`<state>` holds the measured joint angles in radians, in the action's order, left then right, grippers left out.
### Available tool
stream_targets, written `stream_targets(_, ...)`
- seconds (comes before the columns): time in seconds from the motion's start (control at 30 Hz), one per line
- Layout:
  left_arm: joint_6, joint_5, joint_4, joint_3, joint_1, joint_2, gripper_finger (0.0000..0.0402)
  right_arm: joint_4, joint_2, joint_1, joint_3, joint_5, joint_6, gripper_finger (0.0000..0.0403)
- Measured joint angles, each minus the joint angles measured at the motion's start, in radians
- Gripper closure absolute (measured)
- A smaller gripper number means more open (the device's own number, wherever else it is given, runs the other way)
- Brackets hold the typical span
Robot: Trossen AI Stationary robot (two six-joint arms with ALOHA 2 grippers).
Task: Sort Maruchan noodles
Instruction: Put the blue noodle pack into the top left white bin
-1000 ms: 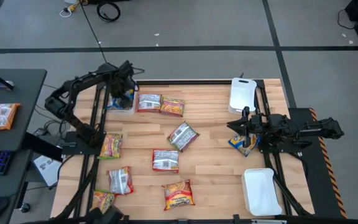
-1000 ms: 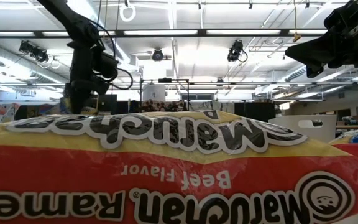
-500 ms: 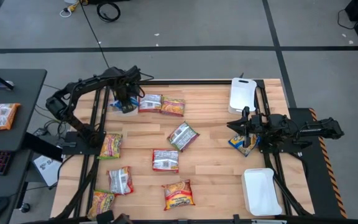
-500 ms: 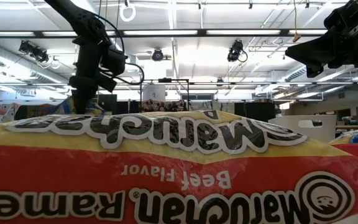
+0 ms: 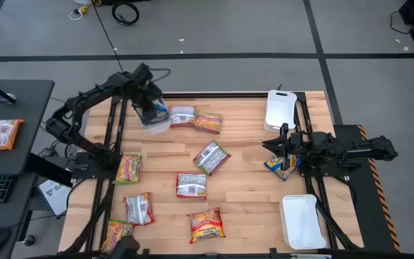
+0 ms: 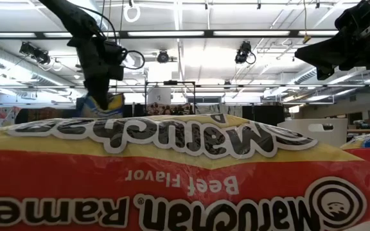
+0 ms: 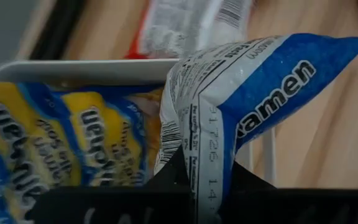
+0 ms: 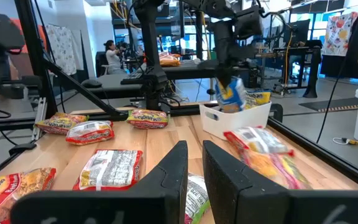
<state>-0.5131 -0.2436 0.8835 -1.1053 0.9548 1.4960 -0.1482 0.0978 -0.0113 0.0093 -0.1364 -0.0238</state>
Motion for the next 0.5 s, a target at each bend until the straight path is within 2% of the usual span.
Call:
stream_targets(0.13, 0.110, -0.052, -0.063, 0.000, 0.030, 0.002, 0.0394, 0.000, 0.000, 0.000, 0.000, 0.000, 0.000, 0.0347)
stream_targets(0.33, 0.260, -0.141, -0.161, 0.000, 0.018, 0.002, 0.0393, 0.000, 0.000, 0.000, 0.000, 0.000, 0.000, 0.0347)
stream_targets(0.4, 0.299, -0.133, -0.159, 0.000, -0.001, 0.002, 0.0392, 0.000, 0.000, 0.000, 0.000, 0.000, 0.000, 0.0347)
stream_targets(0.5, 0.376, -0.050, -0.161, 0.000, -0.041, 0.002, 0.0391, 0.000, 0.000, 0.000, 0.000, 0.000, 0.000, 0.0347)
